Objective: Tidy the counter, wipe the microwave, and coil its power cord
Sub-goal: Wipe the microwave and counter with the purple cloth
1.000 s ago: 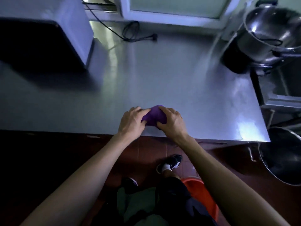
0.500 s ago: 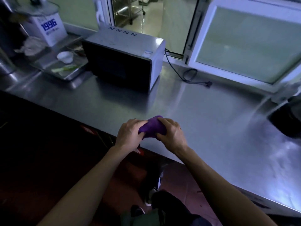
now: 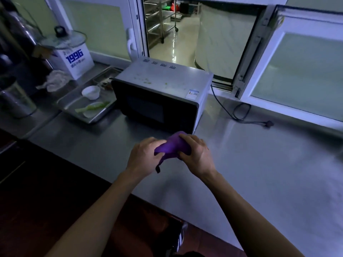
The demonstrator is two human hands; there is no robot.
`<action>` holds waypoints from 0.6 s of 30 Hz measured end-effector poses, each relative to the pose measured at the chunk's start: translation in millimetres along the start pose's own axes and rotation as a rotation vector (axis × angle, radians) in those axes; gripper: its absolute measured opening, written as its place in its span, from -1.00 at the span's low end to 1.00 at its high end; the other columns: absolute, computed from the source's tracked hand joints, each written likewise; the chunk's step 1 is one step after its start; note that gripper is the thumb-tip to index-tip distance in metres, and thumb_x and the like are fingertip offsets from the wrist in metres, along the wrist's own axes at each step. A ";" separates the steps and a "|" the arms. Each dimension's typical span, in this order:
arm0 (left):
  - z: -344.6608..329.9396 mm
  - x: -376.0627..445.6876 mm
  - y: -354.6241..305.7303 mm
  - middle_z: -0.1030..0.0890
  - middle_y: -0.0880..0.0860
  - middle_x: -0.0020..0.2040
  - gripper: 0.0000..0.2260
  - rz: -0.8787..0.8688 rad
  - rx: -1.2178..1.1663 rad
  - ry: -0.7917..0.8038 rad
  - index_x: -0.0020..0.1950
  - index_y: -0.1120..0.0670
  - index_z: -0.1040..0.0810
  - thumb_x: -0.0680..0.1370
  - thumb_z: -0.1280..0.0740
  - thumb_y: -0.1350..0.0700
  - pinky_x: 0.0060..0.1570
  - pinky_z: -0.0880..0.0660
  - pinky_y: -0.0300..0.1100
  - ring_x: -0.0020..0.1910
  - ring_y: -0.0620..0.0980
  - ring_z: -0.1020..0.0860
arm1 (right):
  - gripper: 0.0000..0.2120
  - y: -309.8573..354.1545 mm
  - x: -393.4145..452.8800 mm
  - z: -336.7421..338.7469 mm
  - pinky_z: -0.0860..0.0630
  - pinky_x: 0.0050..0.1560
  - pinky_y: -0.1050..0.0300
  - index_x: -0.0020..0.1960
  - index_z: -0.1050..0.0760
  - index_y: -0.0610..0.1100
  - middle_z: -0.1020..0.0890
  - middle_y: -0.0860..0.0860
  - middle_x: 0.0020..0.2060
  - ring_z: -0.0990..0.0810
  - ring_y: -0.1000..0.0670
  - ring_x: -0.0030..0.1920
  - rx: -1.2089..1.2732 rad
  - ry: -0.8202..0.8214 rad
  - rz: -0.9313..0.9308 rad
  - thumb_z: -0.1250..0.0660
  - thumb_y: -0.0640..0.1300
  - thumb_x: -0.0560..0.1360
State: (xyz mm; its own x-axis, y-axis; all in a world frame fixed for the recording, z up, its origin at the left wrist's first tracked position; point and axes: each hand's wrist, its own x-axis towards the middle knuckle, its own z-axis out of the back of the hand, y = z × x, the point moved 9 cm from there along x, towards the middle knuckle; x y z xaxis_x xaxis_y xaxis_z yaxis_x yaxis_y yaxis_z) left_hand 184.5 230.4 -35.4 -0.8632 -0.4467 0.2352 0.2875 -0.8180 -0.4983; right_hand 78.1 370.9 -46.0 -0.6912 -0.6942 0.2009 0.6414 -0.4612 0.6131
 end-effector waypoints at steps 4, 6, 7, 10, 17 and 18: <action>12.6 62.9 -1.0 -0.61 -0.02 0.08 -0.63 -0.045 0.031 -0.008 0.29 0.01 -0.61 0.47 -0.47 0.12 0.09 -0.48 0.00 0.08 0.05 -0.56 | -0.42 -3.4 58.2 12.8 -0.41 0.28 0.02 0.40 -0.48 -0.09 -0.53 -0.09 0.30 -0.49 -0.18 0.25 0.055 -0.078 -0.021 -0.48 -0.18 0.40; 20.5 91.8 -6.3 -0.62 0.02 0.06 -0.63 -0.098 0.031 -0.029 0.26 0.05 -0.63 0.46 -0.48 0.16 0.07 -0.49 0.03 0.06 0.08 -0.58 | -0.42 -6.3 81.6 23.9 -0.43 0.28 -0.06 0.39 -0.49 -0.11 -0.54 -0.11 0.29 -0.50 -0.21 0.23 0.063 -0.135 -0.021 -0.48 -0.19 0.38; 23.9 104.8 -8.4 -0.63 0.03 0.05 -0.64 -0.123 0.033 -0.039 0.25 0.06 -0.63 0.45 -0.49 0.17 0.07 -0.50 0.04 0.06 0.09 -0.58 | -0.43 -7.5 91.7 29.5 -0.43 0.27 -0.09 0.38 -0.50 -0.11 -0.55 -0.11 0.28 -0.51 -0.22 0.21 0.057 -0.162 -0.015 -0.48 -0.19 0.37; 28.4 138.8 -11.5 -0.64 0.01 0.04 -0.65 -0.168 0.049 -0.054 0.24 0.05 -0.64 0.45 -0.50 0.15 0.06 -0.49 0.05 0.04 0.07 -0.60 | -0.43 -10.7 116.7 43.1 -0.44 0.27 -0.12 0.38 -0.50 -0.09 -0.55 -0.11 0.28 -0.51 -0.22 0.21 0.020 -0.210 -0.013 -0.48 -0.16 0.38; 16.7 221.1 -18.8 -0.65 0.00 0.03 -0.66 -0.219 0.057 -0.028 0.21 0.02 -0.64 0.45 -0.52 0.11 0.10 -0.48 0.05 0.02 0.06 -0.60 | -0.47 -30.4 175.7 61.4 -0.41 0.25 -0.09 0.38 -0.50 -0.11 -0.54 -0.15 0.29 -0.49 -0.26 0.18 -0.135 -0.260 -0.104 -0.45 -0.16 0.42; 12.9 231.3 -16.4 -0.66 -0.01 0.03 -0.67 -0.219 0.056 -0.017 0.21 0.02 -0.64 0.45 -0.52 0.10 0.10 -0.49 0.07 0.02 0.06 -0.59 | -0.48 -34.4 183.6 60.8 -0.40 0.25 -0.08 0.38 -0.50 -0.12 -0.54 -0.16 0.29 -0.49 -0.27 0.18 -0.166 -0.246 -0.122 -0.44 -0.16 0.43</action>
State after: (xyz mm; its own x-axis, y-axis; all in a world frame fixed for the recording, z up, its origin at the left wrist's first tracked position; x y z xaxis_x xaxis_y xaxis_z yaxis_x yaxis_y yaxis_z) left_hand -14.6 135.8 37.9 -0.9005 -0.2621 0.3470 0.1170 -0.9146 -0.3871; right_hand -91.1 292.9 16.3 -0.8131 -0.4831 0.3249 0.5805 -0.6309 0.5147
